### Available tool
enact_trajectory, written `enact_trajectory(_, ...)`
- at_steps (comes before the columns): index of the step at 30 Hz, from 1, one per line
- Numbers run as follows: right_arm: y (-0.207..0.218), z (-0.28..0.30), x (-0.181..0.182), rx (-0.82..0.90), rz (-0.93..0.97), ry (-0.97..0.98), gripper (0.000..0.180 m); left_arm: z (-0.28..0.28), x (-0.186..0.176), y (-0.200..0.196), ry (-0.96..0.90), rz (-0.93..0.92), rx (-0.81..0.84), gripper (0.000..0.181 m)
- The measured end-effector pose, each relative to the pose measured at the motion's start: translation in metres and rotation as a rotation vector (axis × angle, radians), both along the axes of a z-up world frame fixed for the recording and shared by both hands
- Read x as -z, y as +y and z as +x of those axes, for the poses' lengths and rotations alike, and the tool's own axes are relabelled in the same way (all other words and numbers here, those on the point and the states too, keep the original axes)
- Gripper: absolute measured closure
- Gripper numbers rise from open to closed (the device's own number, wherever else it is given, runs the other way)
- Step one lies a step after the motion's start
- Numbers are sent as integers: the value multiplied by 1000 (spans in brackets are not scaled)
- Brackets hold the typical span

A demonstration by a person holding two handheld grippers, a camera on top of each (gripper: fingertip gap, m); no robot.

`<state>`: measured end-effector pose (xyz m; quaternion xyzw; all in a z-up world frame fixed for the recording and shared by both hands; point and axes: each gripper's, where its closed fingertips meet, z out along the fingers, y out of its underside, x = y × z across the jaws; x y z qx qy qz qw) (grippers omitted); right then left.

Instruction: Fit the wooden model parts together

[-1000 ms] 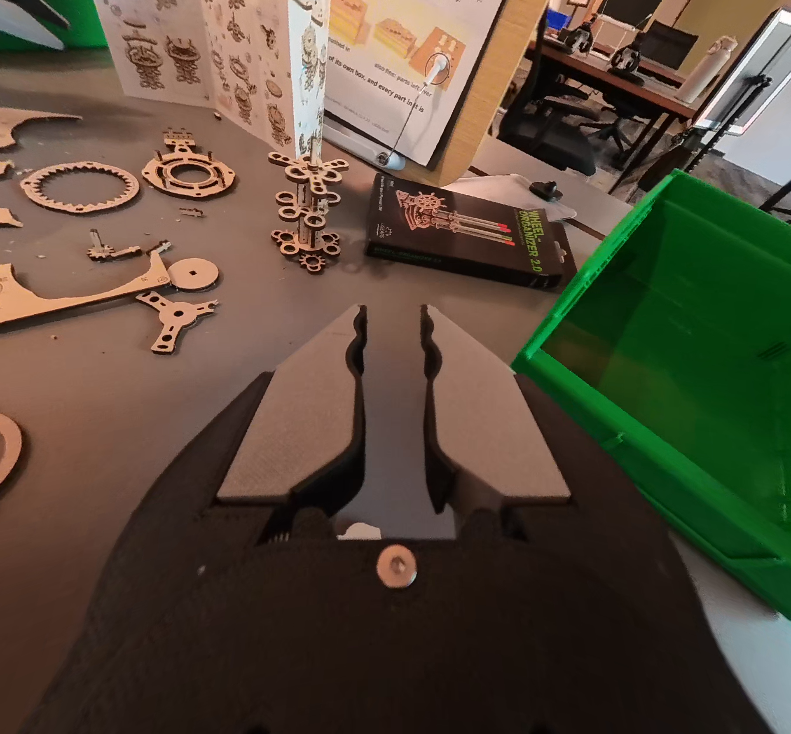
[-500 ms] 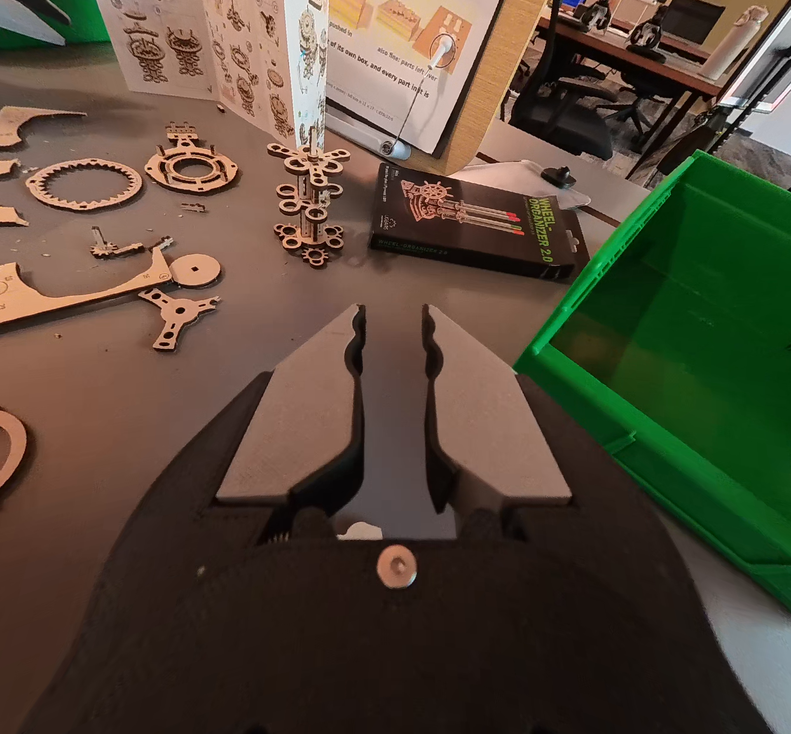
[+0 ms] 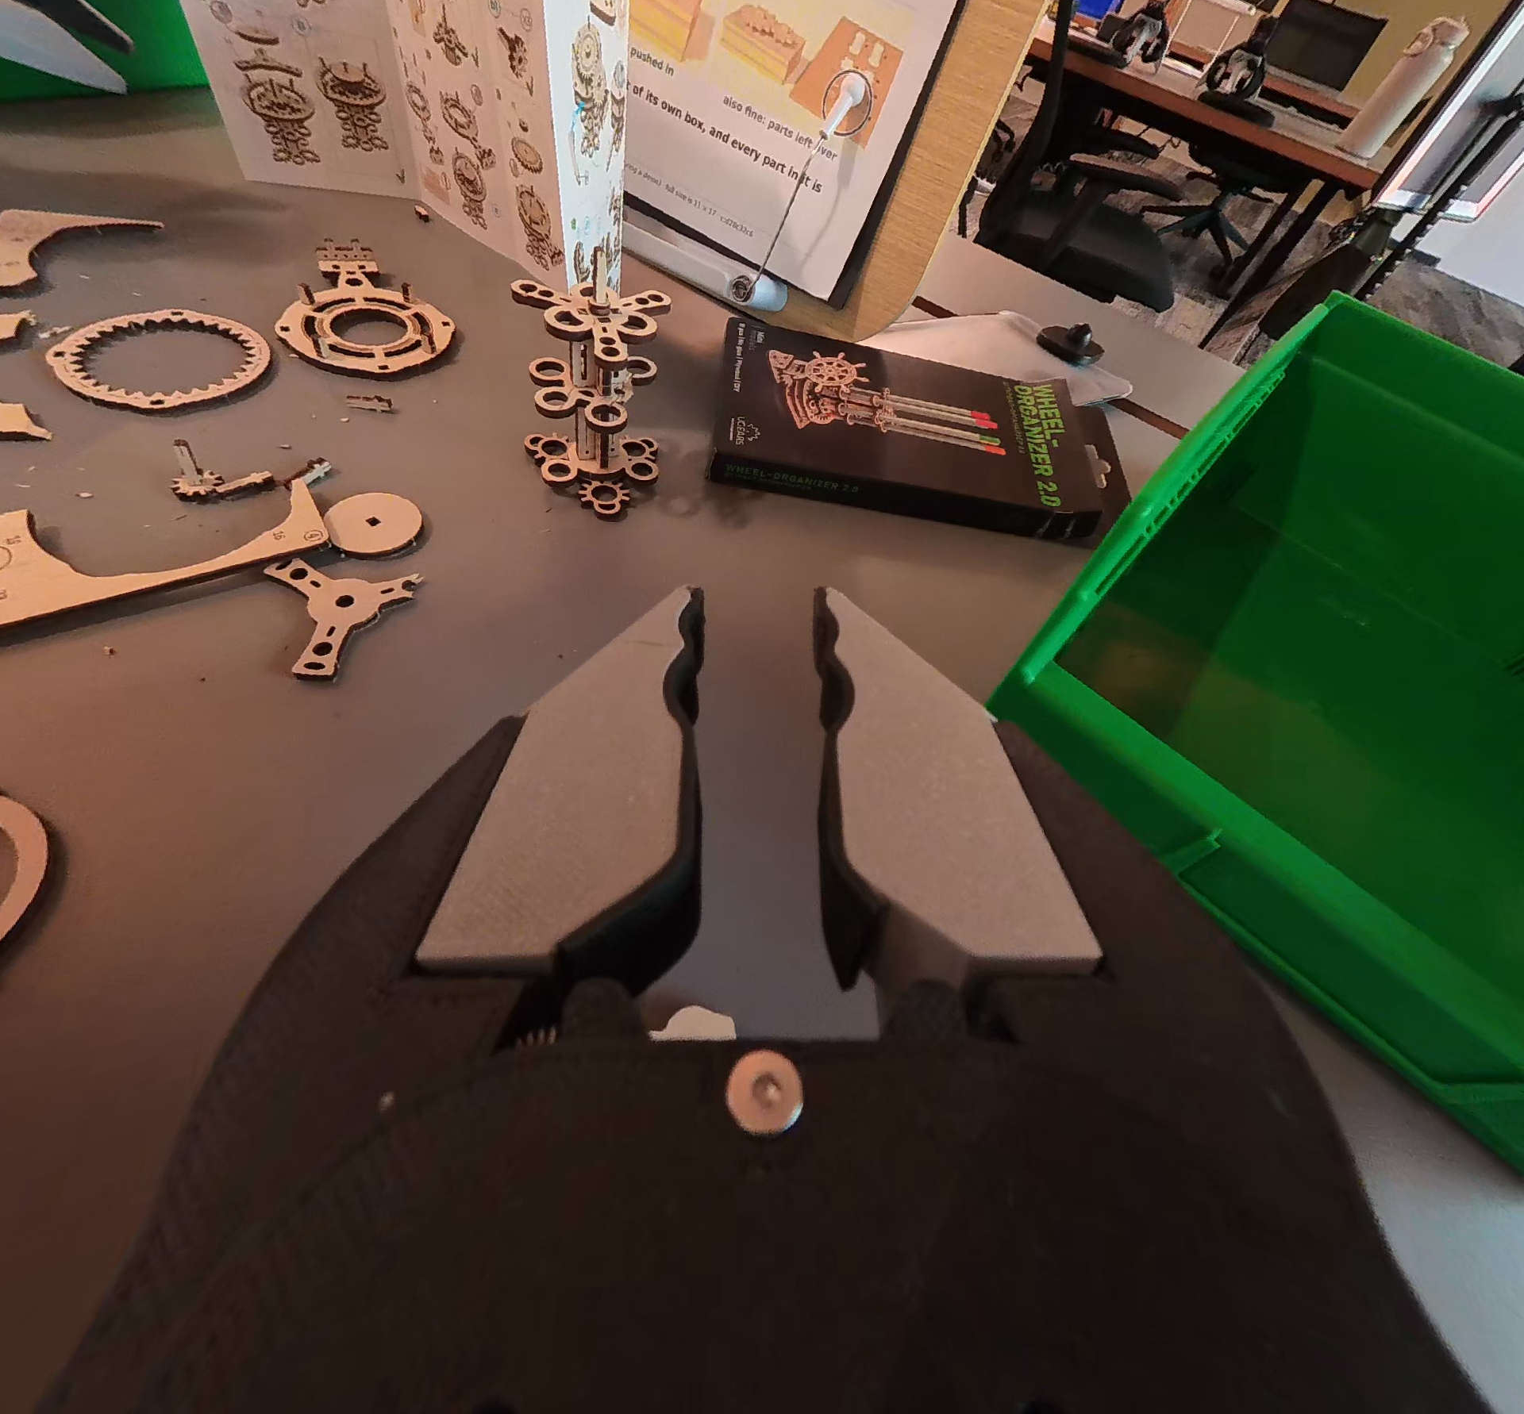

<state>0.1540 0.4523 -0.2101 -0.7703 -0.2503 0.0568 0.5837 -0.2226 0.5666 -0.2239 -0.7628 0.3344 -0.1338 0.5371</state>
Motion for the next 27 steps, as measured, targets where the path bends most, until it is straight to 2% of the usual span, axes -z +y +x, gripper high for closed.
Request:
enact_trajectory(18, -1, -1, 0, -6, 1, -2, 157, 0, 1, 1, 17, 1, 3, 157)
enact_trajectory(20, -1, -1, 0, -5, 2, -2, 157, 11, -2, -11, 2, -5, 103, 157)
enact_trajectory(21, -1, -1, 0, -5, 2, -1, 157, 22, -3, -26, -15, -30, 220, 159)
enact_trajectory(23, -1, -1, 0, -5, 4, 0, 156, 36, 2, -61, 29, -105, 445, 152)
enact_trajectory(25, -1, -1, -1, -4, 8, 2, 156, 26, -10, -55, 86, 21, 397, 148)
enact_trajectory(27, -1, -1, -1, -5, 6, 5, 156, 19, -30, -58, 5, 46, 401, 152)
